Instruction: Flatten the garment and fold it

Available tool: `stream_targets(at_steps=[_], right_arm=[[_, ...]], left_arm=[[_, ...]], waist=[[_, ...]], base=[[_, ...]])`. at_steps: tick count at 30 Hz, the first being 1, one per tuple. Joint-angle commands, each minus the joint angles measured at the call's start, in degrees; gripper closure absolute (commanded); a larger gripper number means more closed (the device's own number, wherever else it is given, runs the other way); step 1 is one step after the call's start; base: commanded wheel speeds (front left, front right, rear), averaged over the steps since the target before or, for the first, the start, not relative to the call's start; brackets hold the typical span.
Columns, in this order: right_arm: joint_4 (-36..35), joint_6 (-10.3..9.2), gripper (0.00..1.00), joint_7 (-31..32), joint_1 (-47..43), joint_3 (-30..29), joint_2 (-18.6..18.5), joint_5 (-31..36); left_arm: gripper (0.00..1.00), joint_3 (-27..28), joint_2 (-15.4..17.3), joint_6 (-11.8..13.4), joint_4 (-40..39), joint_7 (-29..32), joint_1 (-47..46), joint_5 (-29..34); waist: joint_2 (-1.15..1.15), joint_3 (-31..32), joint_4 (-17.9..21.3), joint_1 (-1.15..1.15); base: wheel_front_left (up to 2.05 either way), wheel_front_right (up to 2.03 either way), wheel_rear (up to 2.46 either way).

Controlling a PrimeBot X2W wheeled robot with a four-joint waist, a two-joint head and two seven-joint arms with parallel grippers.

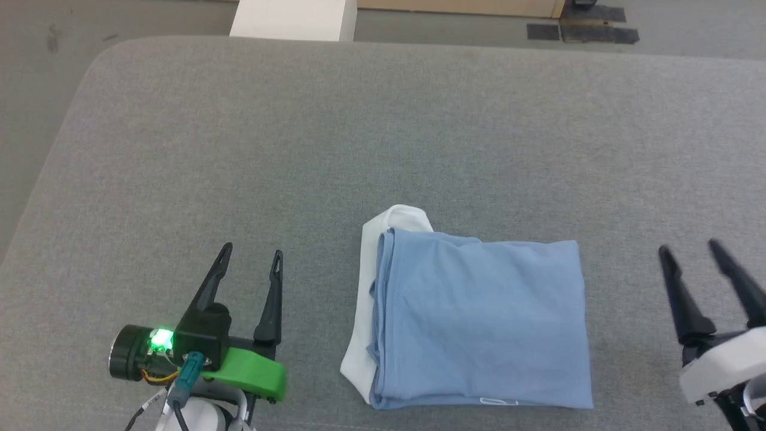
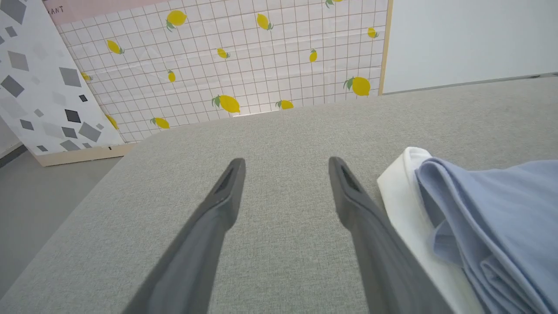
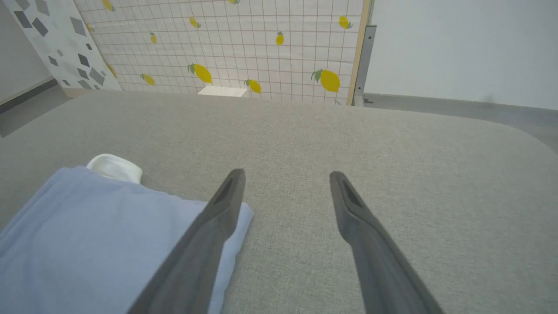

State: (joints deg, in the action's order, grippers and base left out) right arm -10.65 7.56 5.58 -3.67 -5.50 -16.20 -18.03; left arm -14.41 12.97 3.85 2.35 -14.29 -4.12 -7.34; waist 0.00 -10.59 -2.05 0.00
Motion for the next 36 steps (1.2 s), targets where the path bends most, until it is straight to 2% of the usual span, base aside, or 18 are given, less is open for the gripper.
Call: stream_targets(at_steps=[1,8,12,19,27,28,29,33,36], right_arm=[[0.2,-0.08,0.0,3.5,-0.3,1.2,-1.5,-3.7],[1.4,-0.08,0.0,23.8,0.4,3.6,-6.3,-21.2],[2.6,-0.08,0.0,34.1,1.8,1.5,-5.1,-27.0],[5.0,-0.08,0.0,44.6,5.0,0.5,-0.1,-26.5],[7.5,-0.08,0.0,48.0,7.2,3.7,3.2,-21.0],[7.8,-0.08,0.8,47.9,7.4,4.2,3.3,-20.3],[8.1,-0.08,1.0,47.7,7.6,4.4,3.4,-19.7],[8.6,-0.08,1.0,46.3,8.2,5.6,2.5,-17.6],[7.8,-0.08,1.0,44.5,9.0,7.0,0.3,-16.2]], left_arm=[[0.0,-0.1,0.3,0.2,-0.2,-0.3,-0.7,-0.1],[0.0,-0.8,0.4,0.2,-0.4,-0.4,-1.8,0.3],[0.0,-1.1,0.4,0.2,-0.5,-0.5,-2.6,0.5],[0.0,-1.8,0.2,0.2,-0.5,-0.6,-4.1,0.9],[0.0,-2.3,0.0,0.3,-0.3,-0.7,-5.2,1.1],[0.0,-2.4,0.0,0.3,-0.3,-0.7,-5.3,1.1],[0.0,-2.4,-0.1,0.3,-0.2,-0.7,-5.4,1.1],[0.0,-2.5,-0.2,0.5,0.4,-0.7,-5.4,1.1],[0.0,-2.6,-0.3,0.6,0.7,-0.7,-5.0,0.8]], waist=[[0.0,-1.2,-0.6,0.0],[0.0,-4.2,-2.6,0.0],[0.0,-5.9,-4.0,0.0],[0.0,-8.3,-6.5,0.0],[0.0,-9.7,-8.0,0.0],[0.0,-9.7,-8.1,0.0],[0.0,-9.7,-8.2,0.0],[0.0,-8.9,-8.0,0.0],[0.0,-7.5,-7.2,0.0]], base=[[0.0,0.0,0.0],[0.0,0.0,0.0],[0.0,0.0,0.0],[0.0,0.0,0.0],[0.0,0.0,0.0],[0.0,0.0,0.0],[0.0,0.0,0.0],[0.0,0.0,0.0],[0.0,0.0,0.0]])
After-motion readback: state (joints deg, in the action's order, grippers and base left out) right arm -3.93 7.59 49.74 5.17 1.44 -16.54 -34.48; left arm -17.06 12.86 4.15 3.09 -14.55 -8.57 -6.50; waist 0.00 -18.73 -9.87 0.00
